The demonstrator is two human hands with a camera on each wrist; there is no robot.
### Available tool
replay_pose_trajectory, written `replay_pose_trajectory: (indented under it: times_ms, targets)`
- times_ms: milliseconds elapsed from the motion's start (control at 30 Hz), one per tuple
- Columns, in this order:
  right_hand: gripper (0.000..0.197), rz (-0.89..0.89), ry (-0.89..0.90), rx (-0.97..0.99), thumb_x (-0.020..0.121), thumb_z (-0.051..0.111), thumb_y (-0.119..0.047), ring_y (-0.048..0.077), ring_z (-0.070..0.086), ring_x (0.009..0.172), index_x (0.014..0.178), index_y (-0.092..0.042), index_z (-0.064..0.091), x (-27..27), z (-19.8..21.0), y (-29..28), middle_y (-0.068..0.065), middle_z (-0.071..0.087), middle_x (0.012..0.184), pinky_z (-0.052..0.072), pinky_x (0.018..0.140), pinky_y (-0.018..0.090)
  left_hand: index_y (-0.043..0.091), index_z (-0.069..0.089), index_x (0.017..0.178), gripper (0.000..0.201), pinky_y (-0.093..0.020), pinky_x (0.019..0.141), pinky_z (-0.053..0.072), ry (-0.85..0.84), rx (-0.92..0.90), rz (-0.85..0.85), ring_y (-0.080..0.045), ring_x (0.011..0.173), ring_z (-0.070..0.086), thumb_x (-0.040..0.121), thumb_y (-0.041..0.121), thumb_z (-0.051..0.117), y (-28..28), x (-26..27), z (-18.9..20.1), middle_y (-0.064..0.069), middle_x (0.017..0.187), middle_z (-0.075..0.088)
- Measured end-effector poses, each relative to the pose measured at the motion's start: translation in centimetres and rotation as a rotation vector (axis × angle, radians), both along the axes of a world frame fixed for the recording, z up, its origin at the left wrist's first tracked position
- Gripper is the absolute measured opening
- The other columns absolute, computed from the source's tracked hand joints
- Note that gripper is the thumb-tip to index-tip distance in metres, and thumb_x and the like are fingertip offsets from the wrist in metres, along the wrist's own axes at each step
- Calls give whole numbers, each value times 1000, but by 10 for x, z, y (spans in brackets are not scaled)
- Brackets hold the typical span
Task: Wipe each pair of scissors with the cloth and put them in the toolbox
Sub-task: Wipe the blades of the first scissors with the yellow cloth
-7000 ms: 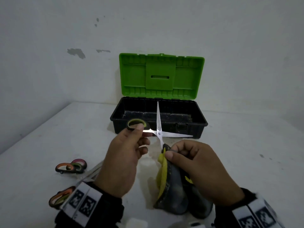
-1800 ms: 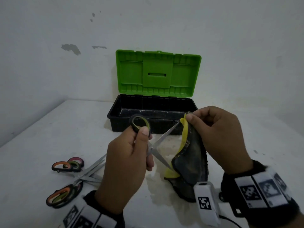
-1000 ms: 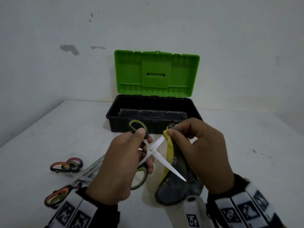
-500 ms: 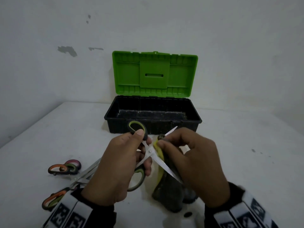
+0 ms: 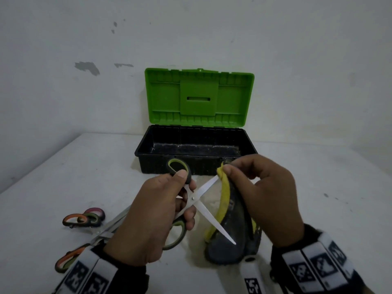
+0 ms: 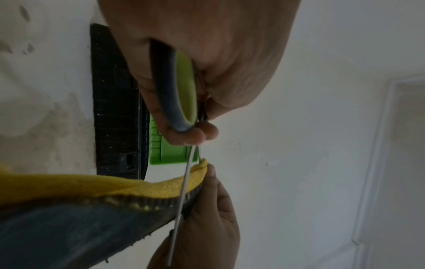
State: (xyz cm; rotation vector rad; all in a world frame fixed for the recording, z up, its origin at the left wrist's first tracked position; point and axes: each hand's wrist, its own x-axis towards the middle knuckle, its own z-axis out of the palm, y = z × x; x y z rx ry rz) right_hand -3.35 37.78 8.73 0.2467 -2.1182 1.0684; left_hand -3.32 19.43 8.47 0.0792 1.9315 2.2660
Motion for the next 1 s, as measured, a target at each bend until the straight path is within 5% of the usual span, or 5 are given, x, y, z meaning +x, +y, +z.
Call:
replay_pose_trajectory:
  times_ms: [233, 400, 633, 767, 1000]
  targets:
    - [13, -153, -98, 49, 81, 76, -27, -3, 62, 68, 73, -22, 68, -32, 2, 40, -14, 66, 66, 40, 57, 4, 2, 64, 85, 40, -31, 48, 48, 32, -143, -51, -25, 45, 53, 100, 34, 44, 1, 7, 1, -11, 48, 53]
    - [14, -128, -109, 122, 88, 69, -25, -4, 57, 72, 79, -19, 60, -42, 8, 30, -11, 60, 68, 38, 56, 4, -2, 61, 88, 38, -31, 49, 53, 47, -255, -104, -27, 47, 58, 100, 30, 45, 8, 5, -4, -17, 62, 56]
    - [12, 179, -84, 0, 92, 62, -26, 11, 56, 60, 85, -19, 55, -11, 8, -12, -5, 58, 68, 42, 52, 14, -6, 52, 82, 40, -30, 45, 51, 96, -274, -19, -30, 44, 59, 99, 29, 48, 14, 1, -11, -33, 67, 55]
    - [14, 447, -148, 41, 93, 60, -32, 18, 61, 67, 86, -21, 57, 9, 4, -6, -2, 63, 76, 52, 59, 34, 0, 57, 82, 34, -36, 48, 55, 105, -272, 42, -31, 48, 61, 98, 29, 50, 8, -3, -13, -12, 63, 56]
    - [14, 477, -191, 227, 94, 51, -35, 12, 60, 71, 87, -25, 57, 18, -1, 13, -7, 61, 79, 44, 62, 12, 5, 57, 76, 31, -35, 47, 54, 232, -349, 19, -30, 46, 62, 97, 27, 52, 8, -3, -9, -7, 57, 57]
